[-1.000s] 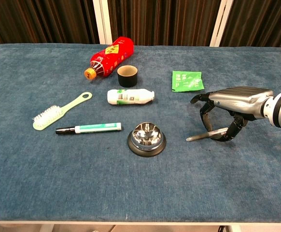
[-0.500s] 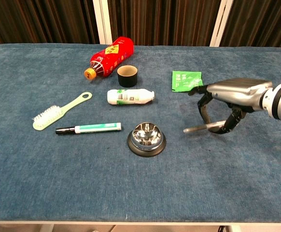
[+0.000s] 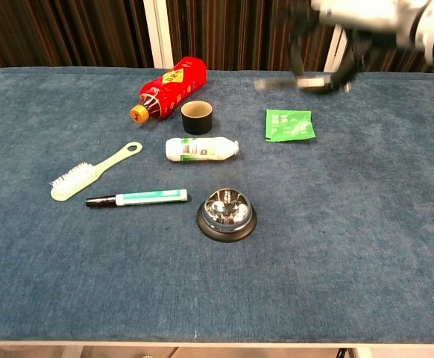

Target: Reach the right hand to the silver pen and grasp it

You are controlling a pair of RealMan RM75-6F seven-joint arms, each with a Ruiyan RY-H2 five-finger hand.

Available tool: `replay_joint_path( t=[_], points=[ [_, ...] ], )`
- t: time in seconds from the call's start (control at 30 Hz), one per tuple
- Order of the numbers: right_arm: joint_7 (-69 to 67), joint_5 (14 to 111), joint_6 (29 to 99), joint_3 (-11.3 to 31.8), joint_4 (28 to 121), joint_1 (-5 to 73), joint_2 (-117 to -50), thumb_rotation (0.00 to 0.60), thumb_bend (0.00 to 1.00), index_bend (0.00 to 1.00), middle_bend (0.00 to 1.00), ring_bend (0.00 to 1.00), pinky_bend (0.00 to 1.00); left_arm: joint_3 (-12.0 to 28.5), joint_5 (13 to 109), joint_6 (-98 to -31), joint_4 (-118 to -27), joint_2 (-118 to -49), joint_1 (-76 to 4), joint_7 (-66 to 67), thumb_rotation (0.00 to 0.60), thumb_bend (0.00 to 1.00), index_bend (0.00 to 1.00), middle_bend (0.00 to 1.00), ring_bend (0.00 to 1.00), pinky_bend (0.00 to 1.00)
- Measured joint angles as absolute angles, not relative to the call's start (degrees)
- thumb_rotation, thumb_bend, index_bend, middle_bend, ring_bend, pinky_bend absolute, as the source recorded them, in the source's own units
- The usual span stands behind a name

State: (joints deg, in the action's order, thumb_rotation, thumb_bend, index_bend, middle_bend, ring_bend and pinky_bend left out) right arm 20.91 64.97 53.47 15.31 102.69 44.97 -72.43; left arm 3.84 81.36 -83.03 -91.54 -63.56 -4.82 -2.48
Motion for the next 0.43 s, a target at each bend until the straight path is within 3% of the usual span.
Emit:
replay_joint_path(
  t=[0.43],
  points=[
    [7.8,56.1,55.1,24.3,108.1,45.8,-68.0,0.600,0.68,0.73,0.13,0.17,0.14,4.2,80.8,-83.0,-91.2,-63.5,-4.7,-4.1,0.600,0.31,0.14,0.00,0.04,0.14]
  ],
)
